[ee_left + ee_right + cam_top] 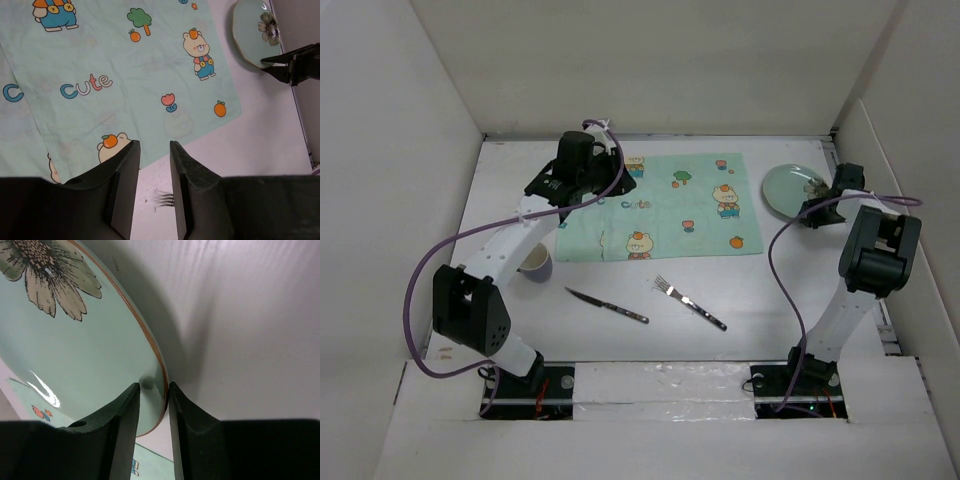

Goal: Set the dinner table for one person

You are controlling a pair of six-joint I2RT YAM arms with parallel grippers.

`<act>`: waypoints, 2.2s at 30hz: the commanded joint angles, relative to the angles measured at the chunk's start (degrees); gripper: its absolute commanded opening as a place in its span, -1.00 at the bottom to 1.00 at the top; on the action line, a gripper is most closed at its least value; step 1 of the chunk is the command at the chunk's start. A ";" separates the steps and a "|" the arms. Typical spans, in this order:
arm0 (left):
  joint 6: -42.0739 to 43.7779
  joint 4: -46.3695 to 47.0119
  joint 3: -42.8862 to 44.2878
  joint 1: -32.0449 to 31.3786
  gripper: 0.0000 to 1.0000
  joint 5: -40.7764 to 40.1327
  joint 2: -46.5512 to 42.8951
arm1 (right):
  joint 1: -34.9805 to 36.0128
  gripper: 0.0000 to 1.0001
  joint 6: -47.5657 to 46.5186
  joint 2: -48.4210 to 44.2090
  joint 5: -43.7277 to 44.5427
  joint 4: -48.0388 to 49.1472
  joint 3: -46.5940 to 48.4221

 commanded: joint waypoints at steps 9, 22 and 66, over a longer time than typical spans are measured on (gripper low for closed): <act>1.37 1.88 -0.28 2.85 -0.49 -0.74 -4.05 | 2.41 -1.00 4.95 2.58 8.53 -8.91 7.21; 1.55 -1.72 4.99 0.21 -0.48 2.07 -2.47 | -1.72 -1.00 -11.66 -23.34 -9.11 19.75 -4.95; 2.77 -13.85 -0.46 1.88 -0.16 -13.40 -20.14 | 36.07 -0.17 -8.76 -1.38 -22.84 29.35 -5.29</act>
